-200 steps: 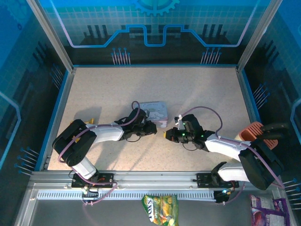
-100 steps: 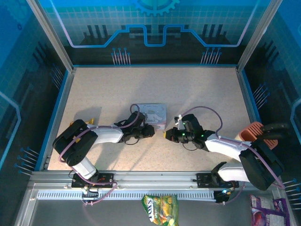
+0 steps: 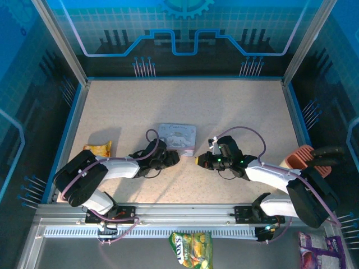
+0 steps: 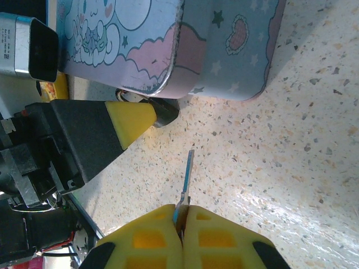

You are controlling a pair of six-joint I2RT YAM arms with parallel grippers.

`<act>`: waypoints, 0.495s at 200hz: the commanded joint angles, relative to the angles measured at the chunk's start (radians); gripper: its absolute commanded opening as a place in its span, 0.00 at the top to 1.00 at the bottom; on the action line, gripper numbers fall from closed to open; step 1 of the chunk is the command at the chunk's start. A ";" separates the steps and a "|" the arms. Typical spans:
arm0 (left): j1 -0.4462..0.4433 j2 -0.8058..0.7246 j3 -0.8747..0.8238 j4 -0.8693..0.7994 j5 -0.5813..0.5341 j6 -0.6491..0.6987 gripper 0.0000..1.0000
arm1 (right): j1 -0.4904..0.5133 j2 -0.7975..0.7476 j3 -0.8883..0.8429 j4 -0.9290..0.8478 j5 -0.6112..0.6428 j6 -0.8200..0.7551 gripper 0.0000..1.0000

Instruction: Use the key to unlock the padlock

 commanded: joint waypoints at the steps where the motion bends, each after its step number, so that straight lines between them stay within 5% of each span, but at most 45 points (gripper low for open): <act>1: -0.022 0.011 0.039 -0.087 -0.083 0.021 0.55 | -0.007 -0.020 0.007 -0.014 0.003 -0.010 1.00; 99: -0.039 -0.068 0.011 -0.129 -0.100 -0.056 0.79 | 0.010 0.002 0.022 -0.019 0.007 0.018 1.00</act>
